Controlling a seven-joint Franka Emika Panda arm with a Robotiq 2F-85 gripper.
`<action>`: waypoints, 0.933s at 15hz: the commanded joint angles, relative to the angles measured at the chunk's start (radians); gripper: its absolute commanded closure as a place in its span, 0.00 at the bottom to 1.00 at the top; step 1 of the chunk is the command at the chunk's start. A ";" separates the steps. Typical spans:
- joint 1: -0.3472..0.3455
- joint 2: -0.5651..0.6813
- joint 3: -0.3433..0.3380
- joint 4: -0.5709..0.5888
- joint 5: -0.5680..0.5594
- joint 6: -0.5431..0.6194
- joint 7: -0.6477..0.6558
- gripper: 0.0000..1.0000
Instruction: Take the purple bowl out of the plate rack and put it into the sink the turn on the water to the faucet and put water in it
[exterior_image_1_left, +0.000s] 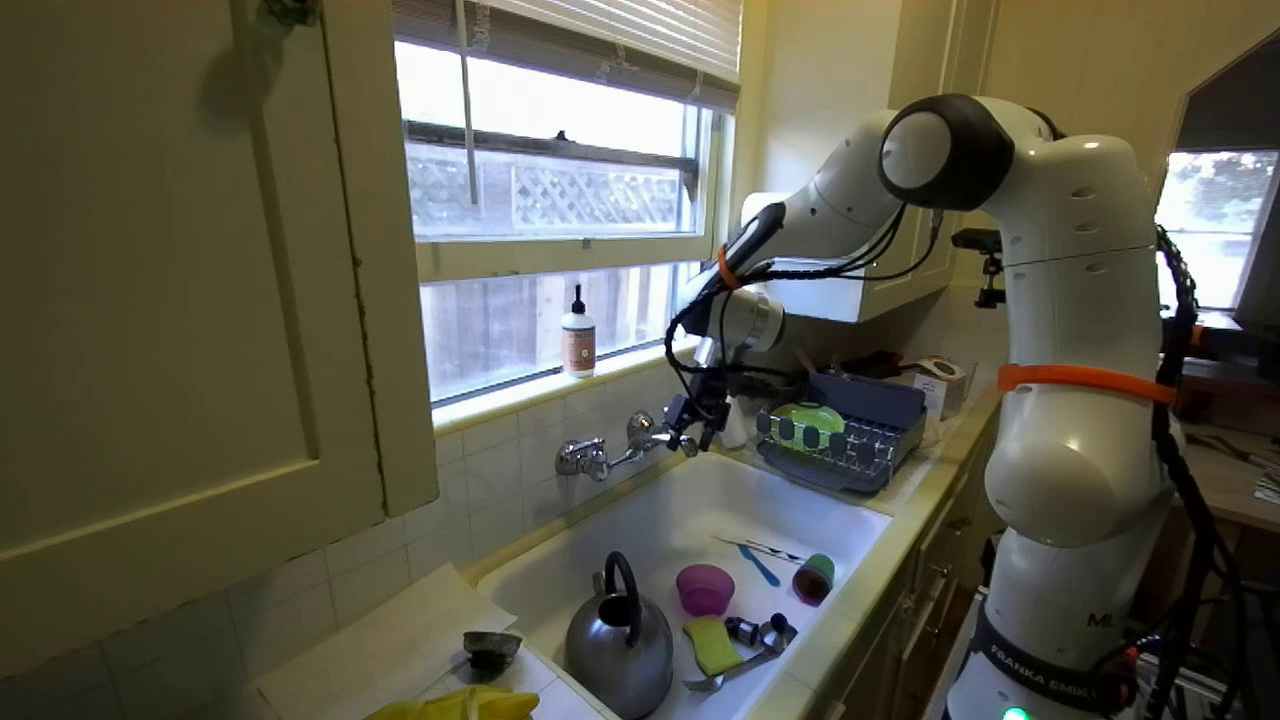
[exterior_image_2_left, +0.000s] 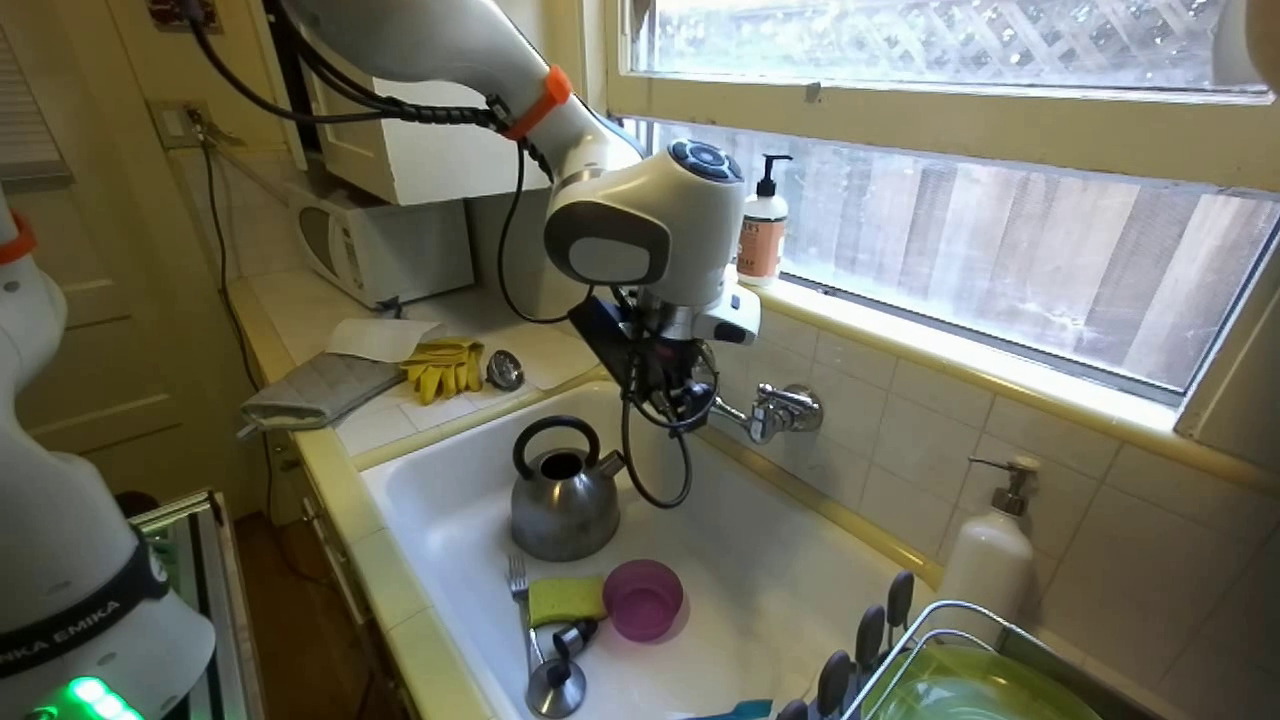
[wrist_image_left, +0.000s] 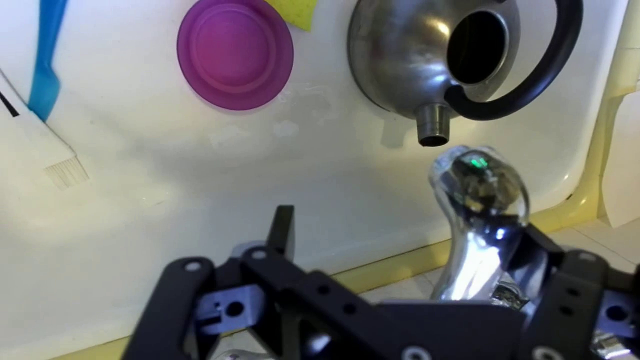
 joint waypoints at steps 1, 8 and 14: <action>-0.024 -0.035 -0.034 -0.079 -0.088 0.017 -0.025 0.00; -0.020 -0.040 -0.041 -0.087 -0.132 0.029 -0.010 0.00; -0.024 -0.053 -0.047 -0.097 -0.175 0.034 0.000 0.00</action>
